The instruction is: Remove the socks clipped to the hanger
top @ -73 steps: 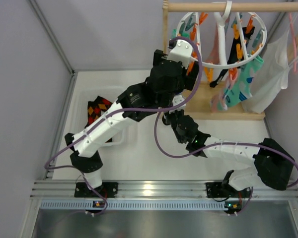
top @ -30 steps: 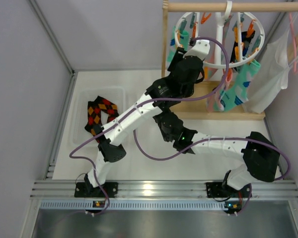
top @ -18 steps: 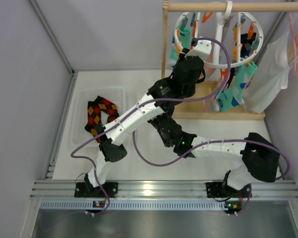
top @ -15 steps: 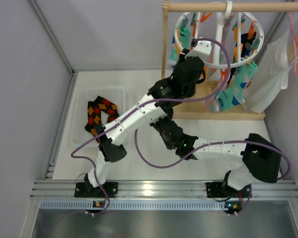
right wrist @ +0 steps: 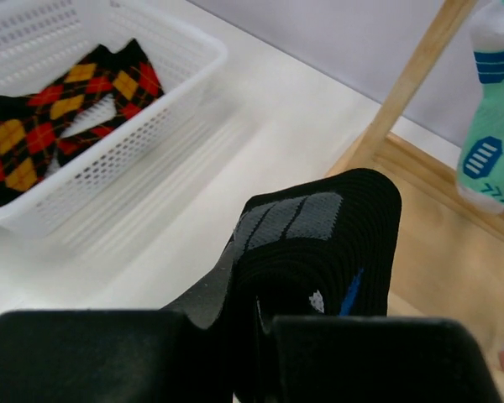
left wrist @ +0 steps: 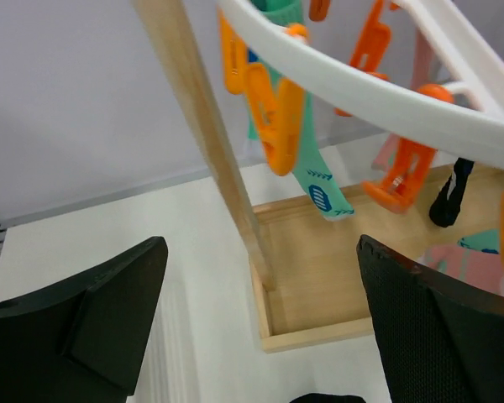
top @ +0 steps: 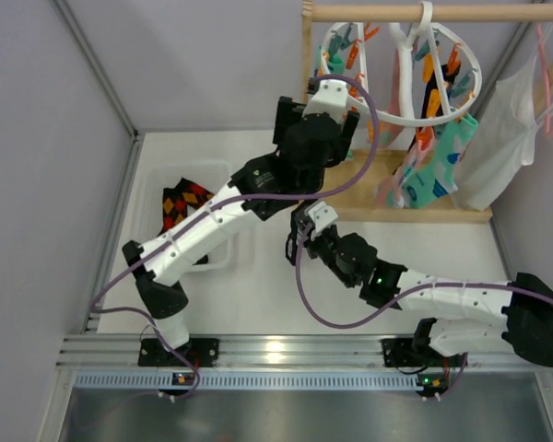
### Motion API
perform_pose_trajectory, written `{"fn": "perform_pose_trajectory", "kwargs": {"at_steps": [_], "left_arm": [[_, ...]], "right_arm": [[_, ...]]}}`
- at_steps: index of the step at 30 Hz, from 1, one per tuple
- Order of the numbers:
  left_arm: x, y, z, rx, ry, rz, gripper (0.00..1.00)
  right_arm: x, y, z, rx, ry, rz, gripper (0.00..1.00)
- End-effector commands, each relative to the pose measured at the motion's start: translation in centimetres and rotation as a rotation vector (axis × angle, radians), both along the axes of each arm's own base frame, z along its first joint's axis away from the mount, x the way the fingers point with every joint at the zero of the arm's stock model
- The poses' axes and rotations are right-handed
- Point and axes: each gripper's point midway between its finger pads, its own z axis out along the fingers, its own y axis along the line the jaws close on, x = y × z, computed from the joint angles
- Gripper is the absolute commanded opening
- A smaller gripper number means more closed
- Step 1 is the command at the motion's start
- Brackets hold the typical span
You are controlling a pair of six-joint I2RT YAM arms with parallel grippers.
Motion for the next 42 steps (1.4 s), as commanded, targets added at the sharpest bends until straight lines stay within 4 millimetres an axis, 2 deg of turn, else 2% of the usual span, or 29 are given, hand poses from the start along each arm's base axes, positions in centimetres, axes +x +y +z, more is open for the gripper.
{"fn": "perform_pose_trajectory", "kwargs": {"at_steps": [1,5,9,13,14,16,18,19,20,21,22,23,24,25,26,27,28,29,30,31,32,34,35,36,37,39,40,41,42], "left_arm": [[-2.5,5.8,5.4,-0.18,-0.066,0.094,0.98],[-4.5,12.8,5.0,-0.191,-0.085,0.306,0.98],[-7.9,20.8,4.8,-0.199,-0.121,0.522,0.98],[-10.7,25.8,3.5,-0.204,-0.135,0.603,0.98],[-11.4,27.0,3.5,-0.21,-0.142,0.632,0.98],[-13.0,29.2,3.3,-0.227,-0.149,0.646,0.98],[-14.4,31.1,3.2,-0.242,-0.155,0.679,0.98],[-14.6,31.4,3.1,-0.238,-0.154,0.677,0.98],[-14.8,31.7,2.6,-0.213,-0.151,0.684,0.98],[-15.3,32.6,2.5,-0.216,-0.153,0.702,0.98],[-15.6,33.0,2.3,-0.214,-0.153,0.712,0.98],[-15.7,33.3,1.9,-0.198,-0.151,0.719,0.98],[-16.1,33.9,2.0,-0.216,-0.153,0.723,0.98],[-16.3,34.1,1.9,-0.228,-0.154,0.717,0.98],[-16.7,34.6,1.8,-0.24,-0.154,0.716,0.98],[-16.9,34.4,1.7,-0.248,-0.152,0.7,0.98],[-17.2,34.7,1.7,-0.252,-0.151,0.709,0.98],[-17.4,34.8,1.6,-0.26,-0.15,0.703,0.98],[-17.4,34.4,1.5,-0.262,-0.146,0.673,0.98],[-17.4,34.0,1.5,-0.267,-0.144,0.647,0.98],[-17.3,33.8,1.4,-0.268,-0.142,0.624,0.98],[-16.8,32.1,1.3,-0.277,-0.136,0.519,0.98],[-16.7,31.9,1.2,-0.292,-0.135,0.493,0.98],[-16.4,30.5,1.1,-0.314,-0.13,0.418,0.98],[-16.3,30.1,1.0,-0.332,-0.128,0.38,0.98],[-16.1,28.7,0.9,-0.363,-0.121,0.31,0.98],[-16.0,27.9,0.6,-0.375,-0.115,0.285,0.98],[-15.7,26.5,0.2,-0.358,-0.104,0.245,0.98],[-15.6,25.9,-0.1,-0.347,-0.098,0.238,0.98]], "right_arm": [[-1.5,1.3,1.5,0.092,0.055,0.143,0.0],[-2.1,2.6,4.1,0.133,0.073,0.253,0.0],[-2.0,4.9,5.2,0.114,0.103,0.358,0.01],[-1.0,8.0,6.7,0.11,0.106,0.437,0.01],[-0.4,8.8,8.9,0.132,0.08,0.449,0.01],[0.7,11.1,7.3,0.078,0.117,0.48,0.01],[2.1,14.1,8.5,0.07,0.11,0.525,0.01],[2.5,15.0,8.1,0.049,0.131,0.536,0.01],[3.0,16.2,11.4,0.083,0.089,0.556,0.02],[3.9,18.0,9.2,0.05,0.129,0.57,0.02],[4.2,18.8,8.6,0.027,0.157,0.58,0.02],[4.8,19.9,11.5,0.06,0.116,0.593,0.02],[5.7,21.6,9.0,0.03,0.158,0.601,0.03],[6.0,22.4,10.6,0.036,0.152,0.611,0.04],[6.8,23.9,7.5,0.004,0.199,0.616,0.04],[7.1,24.6,7.2,0.001,0.21,0.622,0.04],[7.4,25.4,9.0,0.028,0.186,0.635,0.05],[7.8,26.3,6.2,-0.001,0.241,0.638,0.07],[8.1,26.9,7.1,0.017,0.226,0.644,0.15],[8.3,27.2,6.4,0.01,0.24,0.643,0.36],[8.5,27.4,5.3,0.004,0.261,0.632,0.83],[8.7,27.2,5.0,0.006,0.269,0.624,0.98],[8.6,26.7,6.2,0.019,0.256,0.613,0.99],[8.9,26.1,5.9,0.015,0.262,0.599,0.99],[8.7,25.1,8.1,0.054,0.259,0.583,0.99],[9.0,23.3,9.4,0.072,0.252,0.553,1.0],[9.7,21.7,7.8,0.053,0.286,0.517,0.99],[9.3,19.7,10.6,0.096,0.27,0.491,0.99],[9.3,18.2,11.0,0.111,0.276,0.473,0.99]]}}
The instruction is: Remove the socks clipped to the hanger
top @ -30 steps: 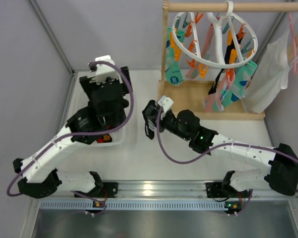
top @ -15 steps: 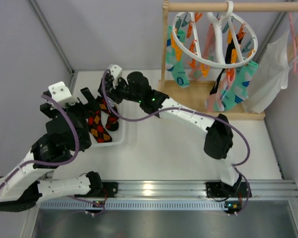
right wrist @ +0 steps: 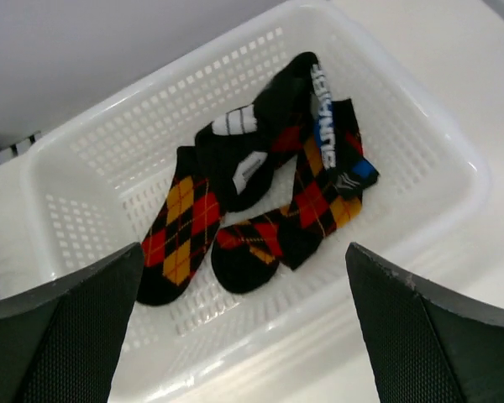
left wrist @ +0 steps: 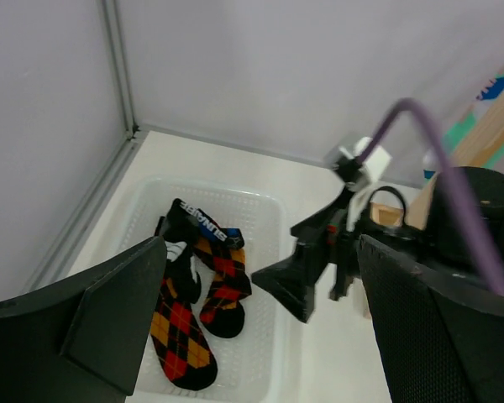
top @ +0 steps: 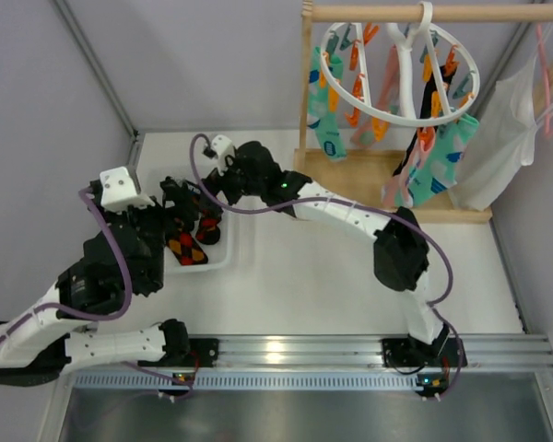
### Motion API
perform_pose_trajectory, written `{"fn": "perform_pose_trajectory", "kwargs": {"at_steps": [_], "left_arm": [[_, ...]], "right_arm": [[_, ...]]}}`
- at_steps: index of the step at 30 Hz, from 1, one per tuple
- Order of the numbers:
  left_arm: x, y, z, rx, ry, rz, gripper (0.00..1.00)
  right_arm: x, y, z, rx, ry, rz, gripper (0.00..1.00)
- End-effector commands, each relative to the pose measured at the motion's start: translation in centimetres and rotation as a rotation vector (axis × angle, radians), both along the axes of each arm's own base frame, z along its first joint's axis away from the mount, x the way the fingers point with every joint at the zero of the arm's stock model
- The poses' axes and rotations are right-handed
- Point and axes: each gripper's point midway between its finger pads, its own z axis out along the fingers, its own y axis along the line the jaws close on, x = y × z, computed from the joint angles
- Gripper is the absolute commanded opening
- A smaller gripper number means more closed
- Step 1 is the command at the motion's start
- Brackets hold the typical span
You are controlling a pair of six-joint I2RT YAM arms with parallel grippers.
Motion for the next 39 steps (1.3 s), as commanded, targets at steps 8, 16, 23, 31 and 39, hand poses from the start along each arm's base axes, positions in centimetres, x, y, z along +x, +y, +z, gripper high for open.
{"fn": "perform_pose_trajectory", "kwargs": {"at_steps": [8,16,23,31,39], "left_arm": [[3.9,-14.7,-6.2,0.059,0.144,-0.325,0.98],[10.1,-16.6,-14.5,-0.029,0.398,-0.398,0.98],[9.0,-15.8,-16.2,-0.006,0.425,-0.415,0.98],[7.3,-16.0,-15.7,-0.021,0.418,-0.507,0.98],[6.7,-16.6,-15.7,-0.023,0.423,-0.559,0.98]], "right_arm": [[-2.7,-23.4,7.2,0.097,-0.063,-0.463,0.99],[-7.8,-37.1,2.2,0.072,-0.037,-0.803,1.0],[-8.5,-43.5,0.8,0.011,-0.043,-1.064,0.98],[-5.6,-47.1,0.0,0.014,-0.07,-1.226,0.91],[-1.5,-48.0,1.4,0.114,-0.222,-1.207,0.89]]}}
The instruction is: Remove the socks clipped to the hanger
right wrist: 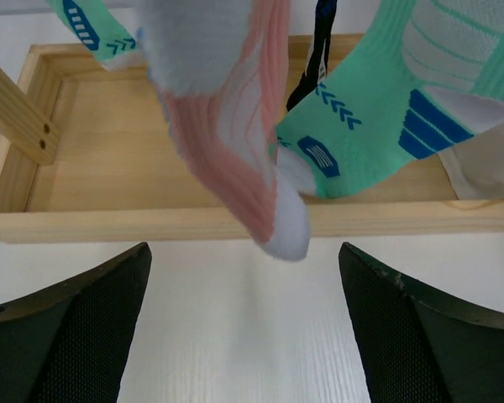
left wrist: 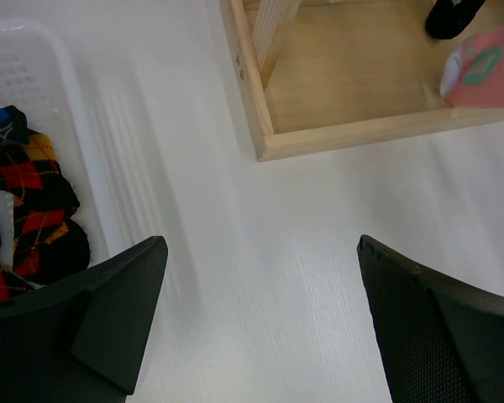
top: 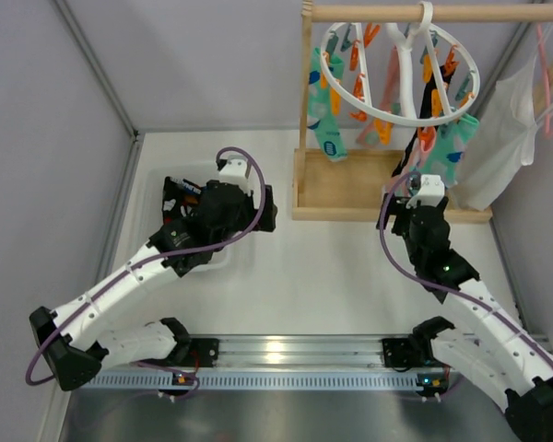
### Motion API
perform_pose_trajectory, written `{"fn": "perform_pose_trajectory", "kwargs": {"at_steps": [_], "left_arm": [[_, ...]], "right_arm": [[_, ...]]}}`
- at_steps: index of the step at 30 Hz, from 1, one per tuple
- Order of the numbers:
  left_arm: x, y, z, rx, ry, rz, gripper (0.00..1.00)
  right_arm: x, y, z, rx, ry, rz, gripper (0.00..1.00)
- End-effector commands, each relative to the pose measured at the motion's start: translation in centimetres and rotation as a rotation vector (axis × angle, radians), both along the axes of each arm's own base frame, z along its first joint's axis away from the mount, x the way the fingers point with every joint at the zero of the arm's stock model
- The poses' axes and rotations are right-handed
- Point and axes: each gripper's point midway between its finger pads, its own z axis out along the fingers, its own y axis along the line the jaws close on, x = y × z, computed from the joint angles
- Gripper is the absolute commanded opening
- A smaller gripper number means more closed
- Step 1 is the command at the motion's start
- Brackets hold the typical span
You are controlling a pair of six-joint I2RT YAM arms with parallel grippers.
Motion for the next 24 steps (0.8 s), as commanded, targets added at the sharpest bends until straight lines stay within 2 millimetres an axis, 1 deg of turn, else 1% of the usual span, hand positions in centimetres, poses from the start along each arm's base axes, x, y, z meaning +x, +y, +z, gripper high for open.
{"fn": "perform_pose_trajectory", "kwargs": {"at_steps": [1,2,3,4,5,6,8,9,10,11,12,13,15,16,17,18,19,20,21,22,23,24], "left_arm": [[-0.5,-1.0,1.0,-0.043,-0.017,-0.057,0.98],[-0.6,-1.1,1.1,-0.049,-0.016,-0.064,0.98],[-0.7,-1.0,1.5,-0.058,-0.022,-0.066,0.98],[-0.8,-1.0,1.6,-0.061,-0.024,-0.068,0.98],[-0.9,-0.9,1.8,-0.069,-0.028,-0.066,0.98],[-1.0,-0.7,2.4,-0.082,-0.04,-0.065,0.98],[-1.2,-0.7,3.0,-0.094,-0.05,-0.076,0.98],[-1.4,-0.7,3.5,-0.105,-0.059,-0.082,0.98],[-1.5,-0.7,4.2,-0.119,-0.071,-0.089,0.98],[-1.7,-0.9,4.7,-0.131,-0.074,-0.104,0.98],[-1.8,-1.0,5.3,-0.142,-0.083,-0.112,0.98],[-1.9,-1.1,6.4,-0.162,-0.097,-0.121,0.98],[-2.2,-1.5,7.6,-0.187,-0.11,-0.147,0.98],[-2.4,-1.6,8.5,-0.202,-0.121,-0.156,0.98],[-2.4,-1.8,10.4,-0.229,-0.149,-0.167,0.98],[-2.6,-2.3,11.4,-0.246,-0.159,-0.191,0.98],[-2.7,-2.6,12.6,-0.261,-0.175,-0.208,0.98],[-3.1,-2.6,15.5,-0.302,-0.218,-0.228,0.98],[-3.1,-3.3,16.3,-0.311,-0.224,-0.252,0.98],[-3.3,-3.8,17.4,-0.326,-0.238,-0.273,0.98],[-3.0,-4.5,18.1,-0.318,-0.249,-0.286,0.98],[-3.2,-4.6,20.7,-0.347,-0.293,-0.295,0.98]], "right_arm": [[3.2,-0.2,3.5,0.035,-0.168,0.008,0.87],[3.8,-0.2,4.0,0.051,-0.203,0.015,0.85],[4.4,-1.0,3.6,0.047,-0.2,0.002,0.85],[4.8,-0.9,3.7,0.053,-0.215,0.022,0.82],[5.1,-1.1,3.7,0.052,-0.228,0.018,0.8],[5.7,-1.4,3.7,0.054,-0.252,0.014,0.77],[6.2,-1.0,3.4,0.053,-0.26,0.048,0.71],[6.5,-0.9,3.8,0.046,-0.285,0.059,0.66],[6.8,-0.3,3.4,0.039,-0.277,0.096,0.56],[7.0,0.0,3.2,0.035,-0.28,0.113,0.52],[7.3,0.3,2.9,0.036,-0.275,0.126,0.46],[7.4,0.8,3.1,0.042,-0.285,0.156,0.24],[7.2,1.6,3.4,0.071,-0.297,0.19,0.08],[7.0,2.2,3.8,0.085,-0.315,0.216,0.02],[6.7,2.3,3.7,0.094,-0.318,0.222,0.01],[6.3,2.8,4.4,0.111,-0.337,0.234,0.0],[6.0,3.1,4.7,0.116,-0.344,0.243,0.0],[5.6,3.4,4.5,0.118,-0.33,0.254,0.0],[5.0,4.1,5.2,0.115,-0.342,0.279,0.0],[4.7,4.1,5.3,0.111,-0.338,0.27,0.0],[4.2,4.3,4.8,0.105,-0.303,0.276,0.0],[3.4,4.9,5.4,0.117,-0.315,0.295,0.0]]}}
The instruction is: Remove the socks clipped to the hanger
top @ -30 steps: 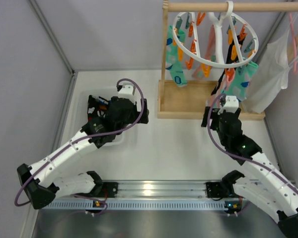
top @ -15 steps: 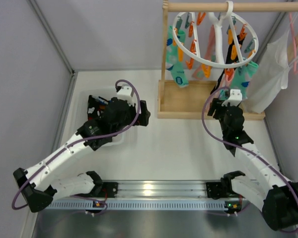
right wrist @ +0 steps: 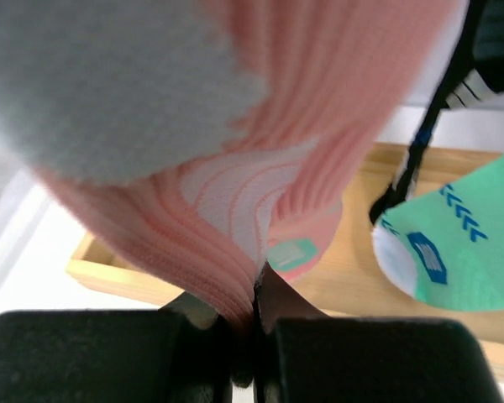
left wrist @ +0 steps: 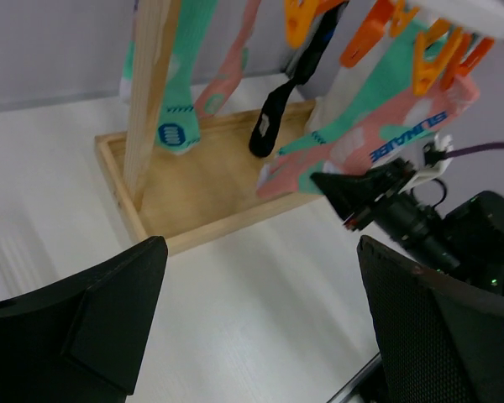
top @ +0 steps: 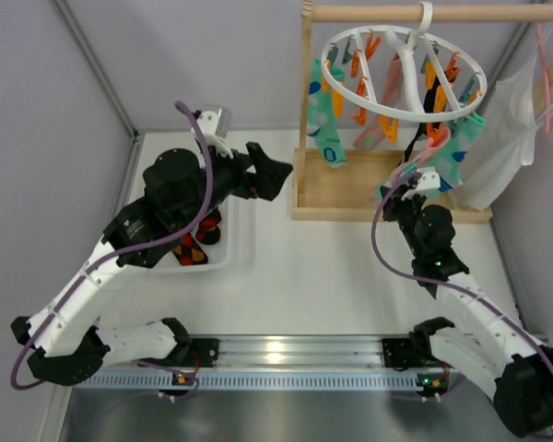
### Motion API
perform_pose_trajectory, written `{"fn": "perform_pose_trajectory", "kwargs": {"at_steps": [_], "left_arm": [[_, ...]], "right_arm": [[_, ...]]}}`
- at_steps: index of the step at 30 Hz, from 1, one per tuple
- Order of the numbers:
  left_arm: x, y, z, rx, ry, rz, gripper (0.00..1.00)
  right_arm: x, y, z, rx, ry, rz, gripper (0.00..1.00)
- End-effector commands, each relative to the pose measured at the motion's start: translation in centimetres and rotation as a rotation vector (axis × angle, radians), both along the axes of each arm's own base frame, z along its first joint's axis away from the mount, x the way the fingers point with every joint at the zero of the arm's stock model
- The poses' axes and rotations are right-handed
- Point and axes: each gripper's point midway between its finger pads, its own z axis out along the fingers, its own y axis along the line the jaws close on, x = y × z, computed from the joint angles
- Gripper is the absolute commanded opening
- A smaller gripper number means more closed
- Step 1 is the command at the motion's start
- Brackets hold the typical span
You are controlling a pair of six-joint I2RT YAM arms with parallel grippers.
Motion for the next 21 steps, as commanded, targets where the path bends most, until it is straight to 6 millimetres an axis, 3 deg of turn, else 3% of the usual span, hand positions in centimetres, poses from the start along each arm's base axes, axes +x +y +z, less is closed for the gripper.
{"fn": "perform_pose_trajectory", "kwargs": {"at_steps": [1,3,4,5,6,7,8,9,10,11,14,17,21], "left_arm": [[-1.1,-2.1,6.4,-0.078,-0.119,-0.094,0.98],[-0.4,-3.6,7.1,-0.056,-0.139,-0.096,0.98],[-0.9,-3.8,9.4,-0.085,-0.177,-0.084,0.98],[-0.8,-4.2,10.0,-0.067,-0.2,-0.072,0.98],[-0.2,-5.7,9.7,-0.043,-0.2,-0.064,0.98],[-1.1,-6.3,11.5,-0.067,-0.229,-0.071,0.98],[-1.3,-7.2,12.0,-0.066,-0.243,-0.09,0.98],[-0.7,-9.1,11.3,-0.046,-0.231,-0.109,0.98],[-1.4,-10.0,12.7,-0.082,-0.245,-0.147,0.98],[-0.6,-12.1,11.6,-0.06,-0.227,-0.168,0.98],[-0.1,-15.9,11.3,-0.068,-0.219,-0.243,0.98],[0.6,-18.5,10.9,-0.078,-0.213,-0.274,0.98],[1.7,-20.5,10.0,-0.077,-0.201,-0.275,0.98]], "right_arm": [[-1.8,1.6,3.0,0.042,-0.062,0.056,0.0],[-2.9,2.6,2.8,0.043,-0.04,0.094,0.0],[-3.1,2.7,2.7,0.044,-0.028,0.089,0.0],[-3.4,3.2,2.8,0.044,-0.023,0.101,0.0],[-3.8,4.0,2.3,0.033,0.001,0.121,0.0],[-4.1,4.4,2.4,0.035,0.003,0.135,0.0],[-4.3,4.9,2.4,0.031,0.006,0.15,0.0],[-4.7,5.6,2.3,0.036,0.012,0.173,0.0],[-4.9,5.9,2.1,0.037,0.019,0.188,0.0],[-5.1,6.1,2.1,0.043,0.021,0.198,0.0],[-6.0,6.4,2.0,0.074,0.033,0.223,0.0],[-7.0,6.4,2.0,0.096,0.03,0.245,0.0],[-8.1,6.8,2.2,0.105,0.031,0.297,0.0]]}}
